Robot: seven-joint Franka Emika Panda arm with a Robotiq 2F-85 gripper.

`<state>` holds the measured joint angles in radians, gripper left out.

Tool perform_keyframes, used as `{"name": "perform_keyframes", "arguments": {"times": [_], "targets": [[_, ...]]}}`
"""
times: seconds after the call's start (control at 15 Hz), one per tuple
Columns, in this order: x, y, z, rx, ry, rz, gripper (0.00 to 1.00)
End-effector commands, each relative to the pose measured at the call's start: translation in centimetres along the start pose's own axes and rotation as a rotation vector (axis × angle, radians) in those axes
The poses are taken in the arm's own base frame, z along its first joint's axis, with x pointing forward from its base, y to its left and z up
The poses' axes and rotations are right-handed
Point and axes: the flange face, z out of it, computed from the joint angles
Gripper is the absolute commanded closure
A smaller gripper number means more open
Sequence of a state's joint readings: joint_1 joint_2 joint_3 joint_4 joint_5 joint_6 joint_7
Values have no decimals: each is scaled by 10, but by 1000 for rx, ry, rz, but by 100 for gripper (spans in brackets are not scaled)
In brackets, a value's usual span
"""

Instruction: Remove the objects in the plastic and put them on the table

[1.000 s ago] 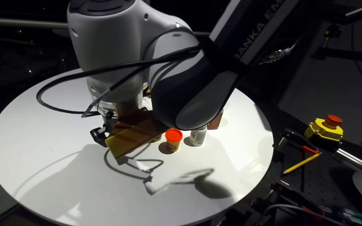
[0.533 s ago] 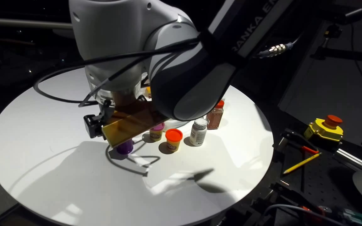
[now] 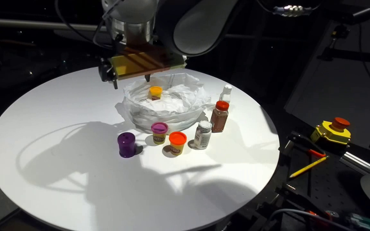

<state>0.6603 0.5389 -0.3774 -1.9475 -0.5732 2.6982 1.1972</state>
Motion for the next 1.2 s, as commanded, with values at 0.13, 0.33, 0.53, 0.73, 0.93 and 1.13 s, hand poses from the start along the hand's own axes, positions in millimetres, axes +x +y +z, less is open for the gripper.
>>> {"name": "perform_keyframes", "arguments": {"times": [0.13, 0.33, 0.53, 0.73, 0.93, 1.13], "targets": [[44, 79, 46, -103, -83, 5, 0], [56, 114, 76, -114, -159, -6, 0], [63, 131, 96, -71, -212, -11, 0], [65, 131, 112, -26, -240, -19, 0], [66, 124, 125, -5, -232, -4, 0], [67, 119, 141, 12, -207, 31, 0]]}}
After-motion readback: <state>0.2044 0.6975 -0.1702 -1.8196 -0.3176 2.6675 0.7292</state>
